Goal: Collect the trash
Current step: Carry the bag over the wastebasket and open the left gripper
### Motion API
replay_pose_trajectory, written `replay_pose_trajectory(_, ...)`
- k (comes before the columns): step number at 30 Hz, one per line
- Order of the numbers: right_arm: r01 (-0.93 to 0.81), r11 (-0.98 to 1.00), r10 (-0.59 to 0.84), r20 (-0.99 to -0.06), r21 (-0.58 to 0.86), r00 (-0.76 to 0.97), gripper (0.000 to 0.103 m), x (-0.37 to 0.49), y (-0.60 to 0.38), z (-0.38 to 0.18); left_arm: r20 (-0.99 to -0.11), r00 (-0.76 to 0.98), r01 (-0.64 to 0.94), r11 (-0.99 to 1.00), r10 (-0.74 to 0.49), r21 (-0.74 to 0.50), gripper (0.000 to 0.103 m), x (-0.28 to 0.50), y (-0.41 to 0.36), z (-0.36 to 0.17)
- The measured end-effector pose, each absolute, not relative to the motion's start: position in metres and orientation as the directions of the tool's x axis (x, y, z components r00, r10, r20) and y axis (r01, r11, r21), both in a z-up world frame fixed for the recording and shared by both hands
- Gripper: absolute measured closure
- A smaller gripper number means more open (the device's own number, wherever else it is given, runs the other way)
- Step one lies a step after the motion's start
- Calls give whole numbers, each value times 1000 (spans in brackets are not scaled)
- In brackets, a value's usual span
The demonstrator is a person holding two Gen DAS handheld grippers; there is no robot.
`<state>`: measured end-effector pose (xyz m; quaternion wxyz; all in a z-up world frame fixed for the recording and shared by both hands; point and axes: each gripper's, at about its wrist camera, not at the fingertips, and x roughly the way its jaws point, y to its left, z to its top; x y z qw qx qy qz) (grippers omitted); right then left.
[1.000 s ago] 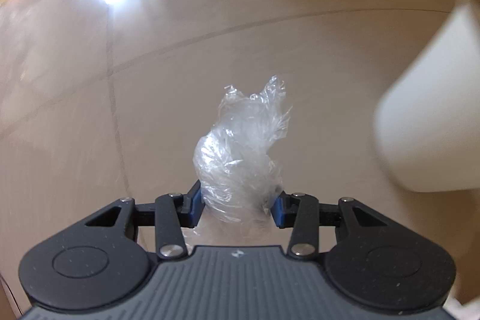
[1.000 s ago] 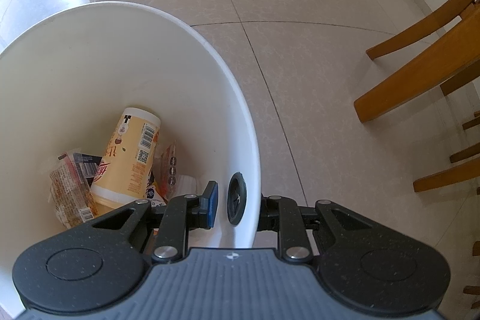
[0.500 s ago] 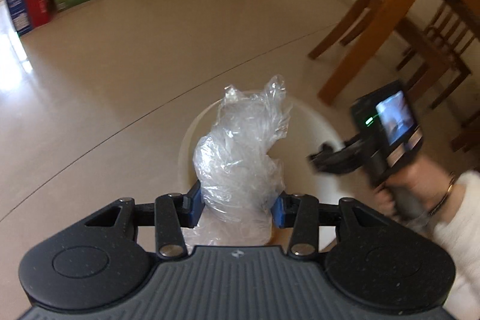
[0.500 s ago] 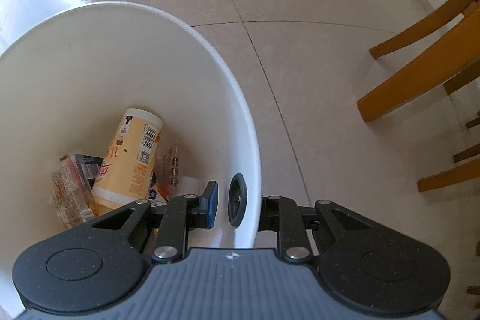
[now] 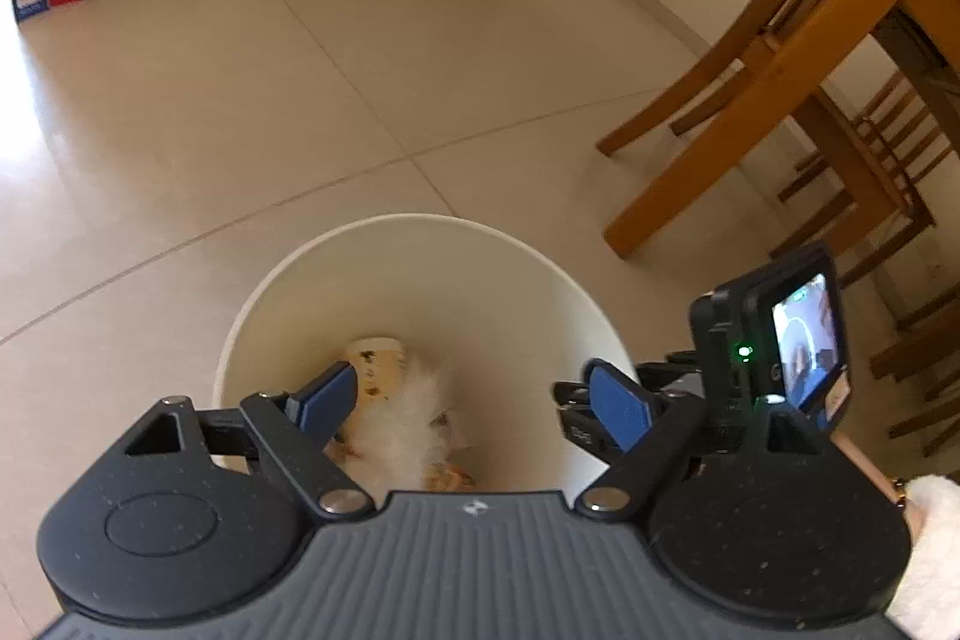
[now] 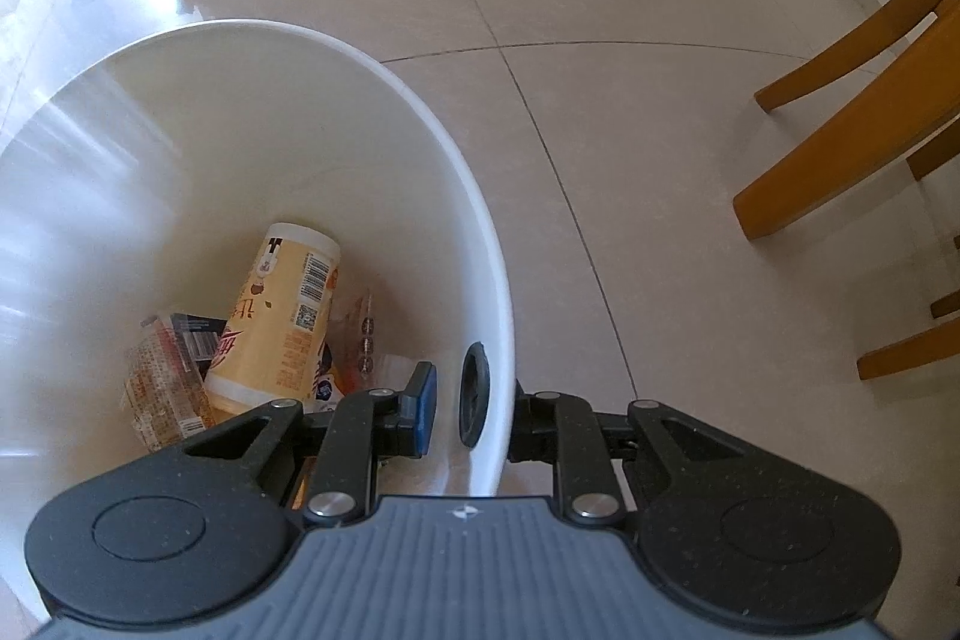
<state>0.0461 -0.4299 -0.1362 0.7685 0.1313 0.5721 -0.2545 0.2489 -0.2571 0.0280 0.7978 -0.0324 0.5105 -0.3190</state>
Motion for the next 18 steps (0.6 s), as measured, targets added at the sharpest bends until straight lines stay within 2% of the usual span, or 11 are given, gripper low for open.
replay_pose_trajectory(8,542,836,-243,-942,-83,230,79,43,-427,-128,-822,328,531,811,-466,-248,12,235,-257,31)
replay_pose_trajectory(18,536,841,-240,-937,-69,255,78,32,-421,-109,-820,467,520,853,-329,-46,6,209,-245,32)
